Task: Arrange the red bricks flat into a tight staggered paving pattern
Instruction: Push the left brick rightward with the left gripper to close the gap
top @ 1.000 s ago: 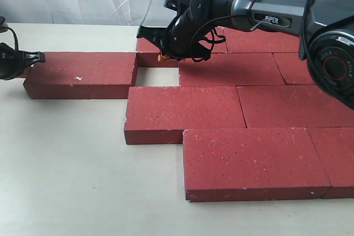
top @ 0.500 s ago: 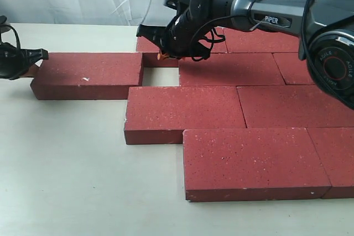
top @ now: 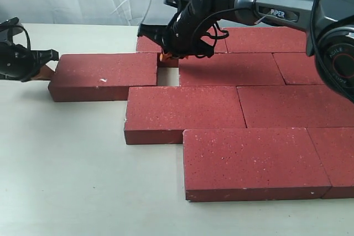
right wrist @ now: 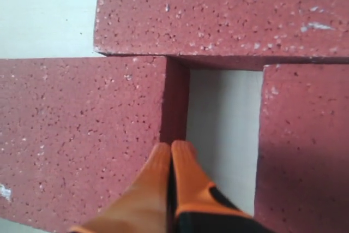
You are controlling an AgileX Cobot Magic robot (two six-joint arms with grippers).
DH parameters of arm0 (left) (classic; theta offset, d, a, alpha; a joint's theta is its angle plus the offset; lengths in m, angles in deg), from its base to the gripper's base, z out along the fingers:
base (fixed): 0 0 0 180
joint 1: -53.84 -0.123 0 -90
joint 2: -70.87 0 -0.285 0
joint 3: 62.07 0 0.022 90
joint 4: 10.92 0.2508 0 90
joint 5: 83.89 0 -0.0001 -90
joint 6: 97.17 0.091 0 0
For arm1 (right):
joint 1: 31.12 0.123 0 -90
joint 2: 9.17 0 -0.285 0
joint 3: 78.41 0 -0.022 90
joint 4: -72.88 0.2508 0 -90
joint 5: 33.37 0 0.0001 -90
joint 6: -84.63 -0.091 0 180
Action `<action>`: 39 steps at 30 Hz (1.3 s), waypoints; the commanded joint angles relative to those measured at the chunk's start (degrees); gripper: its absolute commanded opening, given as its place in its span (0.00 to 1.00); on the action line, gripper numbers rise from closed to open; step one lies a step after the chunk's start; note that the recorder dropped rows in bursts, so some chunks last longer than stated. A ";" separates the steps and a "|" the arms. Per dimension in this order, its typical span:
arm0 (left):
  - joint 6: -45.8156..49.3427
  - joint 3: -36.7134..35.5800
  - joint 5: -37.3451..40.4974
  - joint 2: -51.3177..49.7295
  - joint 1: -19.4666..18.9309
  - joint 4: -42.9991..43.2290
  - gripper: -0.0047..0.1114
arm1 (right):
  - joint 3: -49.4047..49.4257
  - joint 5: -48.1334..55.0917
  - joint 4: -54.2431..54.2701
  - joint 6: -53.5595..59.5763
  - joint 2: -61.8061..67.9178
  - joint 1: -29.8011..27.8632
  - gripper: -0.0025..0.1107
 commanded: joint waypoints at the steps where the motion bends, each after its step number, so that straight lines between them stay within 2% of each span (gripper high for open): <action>1: -1.63 -0.10 1.88 0.10 -2.75 0.36 0.04 | -0.22 0.96 -2.44 0.07 -0.50 -0.05 0.02; 4: -1.63 -0.10 2.61 0.10 -2.61 0.37 0.04 | -0.22 0.51 -3.64 0.07 -0.50 -0.05 0.02; 17: -1.12 -0.10 3.83 -3.87 4.07 0.23 0.04 | -0.22 0.74 -3.62 0.07 -0.50 -0.05 0.02; 26: -1.00 0.02 4.11 -4.55 5.35 -0.30 0.04 | -0.22 0.86 -4.08 0.07 -0.50 -0.05 0.02; 31: 3.45 0.02 6.83 -4.55 5.95 -2.67 0.04 | -0.22 -0.32 -4.08 0.07 -0.39 -0.05 0.02; 39: 4.59 0.02 5.86 -4.55 7.96 -2.18 0.04 | -0.22 -0.06 -3.73 0.07 -0.39 -0.05 0.02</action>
